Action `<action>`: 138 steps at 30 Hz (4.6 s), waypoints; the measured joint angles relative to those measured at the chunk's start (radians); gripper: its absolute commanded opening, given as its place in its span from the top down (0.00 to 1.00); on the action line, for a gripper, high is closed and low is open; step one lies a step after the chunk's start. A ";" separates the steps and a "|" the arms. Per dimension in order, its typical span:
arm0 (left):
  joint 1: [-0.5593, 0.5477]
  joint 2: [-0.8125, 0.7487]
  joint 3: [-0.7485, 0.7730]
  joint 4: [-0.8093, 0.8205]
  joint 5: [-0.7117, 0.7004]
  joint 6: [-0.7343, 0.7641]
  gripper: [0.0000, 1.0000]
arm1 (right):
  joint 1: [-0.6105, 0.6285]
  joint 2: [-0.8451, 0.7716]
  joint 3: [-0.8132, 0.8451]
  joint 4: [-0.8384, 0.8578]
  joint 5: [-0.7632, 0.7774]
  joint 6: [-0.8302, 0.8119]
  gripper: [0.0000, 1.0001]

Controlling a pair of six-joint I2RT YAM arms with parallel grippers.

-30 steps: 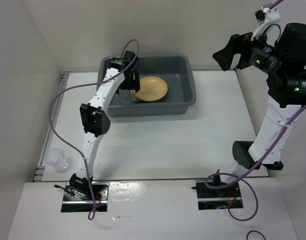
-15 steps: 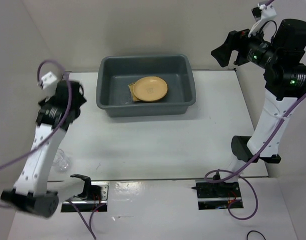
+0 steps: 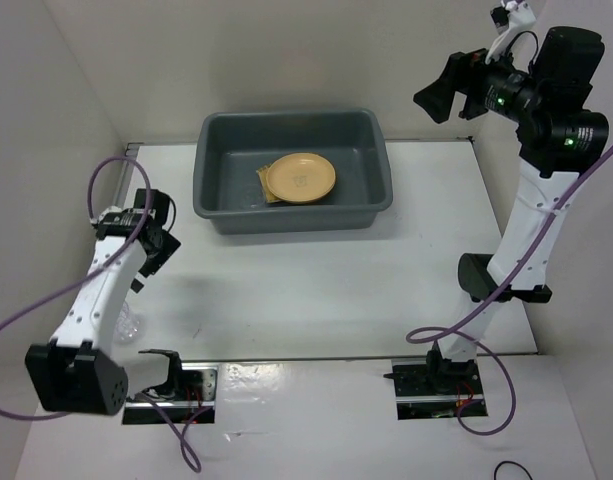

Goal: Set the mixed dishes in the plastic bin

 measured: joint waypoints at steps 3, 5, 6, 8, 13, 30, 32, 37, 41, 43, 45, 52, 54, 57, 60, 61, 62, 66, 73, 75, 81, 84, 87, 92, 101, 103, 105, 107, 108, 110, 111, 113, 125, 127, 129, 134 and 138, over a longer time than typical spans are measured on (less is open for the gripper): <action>0.041 0.100 -0.033 -0.023 0.061 -0.002 0.00 | 0.000 0.020 0.027 0.000 -0.005 0.000 0.02; 0.055 0.100 -0.045 -0.039 0.075 -0.008 0.00 | 0.000 0.024 0.039 0.000 -0.008 0.000 0.02; 0.065 0.079 -0.047 -0.040 0.077 -0.011 0.00 | 0.000 0.024 0.044 0.000 -0.009 0.000 0.02; 0.095 0.003 -0.053 -0.020 0.084 -0.005 0.00 | 0.000 0.024 0.051 0.000 -0.012 0.000 0.02; 0.234 -0.127 -0.054 0.017 0.077 0.032 0.00 | 0.000 0.032 0.063 0.001 -0.025 0.002 0.02; 0.577 0.281 -0.054 0.081 0.147 0.106 0.00 | 0.000 0.092 0.072 0.000 -0.014 0.008 0.02; 0.577 0.296 -0.061 0.091 0.167 0.116 0.00 | 0.000 0.092 0.072 0.000 -0.011 0.008 0.02; 0.577 0.371 -0.082 0.140 0.217 0.150 0.10 | 0.000 0.092 0.072 0.000 -0.006 0.008 0.02; 0.577 0.409 -0.086 0.164 0.241 0.170 0.49 | 0.000 0.092 0.072 0.000 0.000 0.008 0.02; 0.577 0.412 -0.086 0.174 0.251 0.188 0.99 | 0.000 0.092 0.072 0.000 0.001 0.008 0.02; 0.576 0.412 -0.076 0.171 0.249 0.232 1.00 | 0.000 0.092 0.072 0.000 0.004 0.008 0.02; 0.558 0.417 0.103 0.171 0.273 0.298 1.00 | 0.000 0.092 0.086 0.000 0.011 0.008 0.02; 0.536 0.417 0.217 0.166 0.277 0.313 1.00 | 0.000 0.092 0.090 0.000 0.011 0.008 0.02; 0.501 0.395 0.354 0.223 0.329 0.325 1.00 | 0.000 0.092 0.091 0.000 0.011 0.008 0.02; 0.480 0.350 0.427 0.344 0.514 0.341 1.00 | 0.000 0.092 0.091 0.000 0.011 0.008 0.02; 0.468 0.345 0.438 0.391 0.572 0.337 1.00 | 0.000 0.092 0.091 0.000 0.011 0.008 0.02; 0.449 0.346 0.455 0.442 0.618 0.332 1.00 | 0.000 0.091 0.088 0.001 0.011 0.008 0.02; 0.304 0.474 0.647 0.470 0.678 0.339 1.00 | 0.000 0.076 0.058 0.000 0.011 0.008 0.02; 0.016 1.030 1.372 0.270 0.645 0.499 1.00 | 0.000 0.034 0.042 0.000 0.027 0.006 0.02; -0.056 1.194 1.598 0.171 0.591 0.527 1.00 | 0.000 0.015 0.035 0.000 0.037 0.005 0.02; -0.181 1.364 1.759 -0.021 0.518 0.555 1.00 | 0.000 -0.040 0.002 0.001 0.057 -0.002 0.02; -0.176 1.390 1.766 -0.057 0.481 0.556 1.00 | 0.000 -0.050 -0.003 0.001 0.067 -0.004 0.02; -0.164 1.411 1.765 -0.076 0.455 0.556 1.00 | 0.000 -0.050 -0.008 0.001 0.081 -0.005 0.02; -0.151 1.452 1.758 -0.081 0.436 0.556 0.99 | 0.000 -0.051 -0.034 0.000 0.104 -0.009 0.02; -0.150 1.508 1.748 -0.090 0.441 0.556 0.90 | 0.000 -0.062 -0.080 0.000 0.132 -0.019 0.02; -0.148 1.511 1.748 -0.090 0.441 0.557 0.84 | 0.000 -0.066 -0.086 0.001 0.132 -0.020 0.02; -0.143 1.511 1.752 -0.091 0.443 0.558 0.68 | 0.000 -0.072 -0.096 0.000 0.132 -0.020 0.02; -0.137 1.511 1.767 -0.089 0.449 0.565 0.49 | 0.000 -0.077 -0.103 0.000 0.133 -0.020 0.02; -0.134 1.511 1.779 -0.088 0.452 0.568 0.36 | 0.000 -0.079 -0.104 0.000 0.133 -0.020 0.02; -0.126 1.511 1.804 -0.082 0.460 0.569 0.18 | 0.000 -0.082 -0.112 0.000 0.133 -0.020 0.02; -0.122 1.511 1.814 -0.079 0.462 0.571 0.14 | 0.000 -0.084 -0.114 0.000 0.133 -0.020 0.02; -0.115 1.510 1.836 -0.076 0.465 0.571 0.09 | 0.000 -0.085 -0.119 0.000 0.133 -0.020 0.02; -0.055 1.192 1.920 -0.133 0.337 0.508 0.00 | 0.000 -0.105 -0.134 0.000 0.131 -0.023 0.02; -0.030 1.059 1.838 -0.129 0.322 0.496 0.02 | 0.000 -0.105 -0.126 0.000 0.132 -0.023 0.02; -0.018 0.901 1.677 -0.119 0.263 0.488 0.02 | 0.000 -0.105 -0.117 0.000 0.137 -0.023 0.02; -0.120 0.593 1.119 -0.054 0.180 0.459 0.03 | 0.000 -0.105 -0.093 0.000 0.154 -0.023 0.02; -0.161 0.397 0.600 0.082 0.276 0.437 0.01 | 0.000 -0.104 -0.098 0.000 0.158 -0.026 0.02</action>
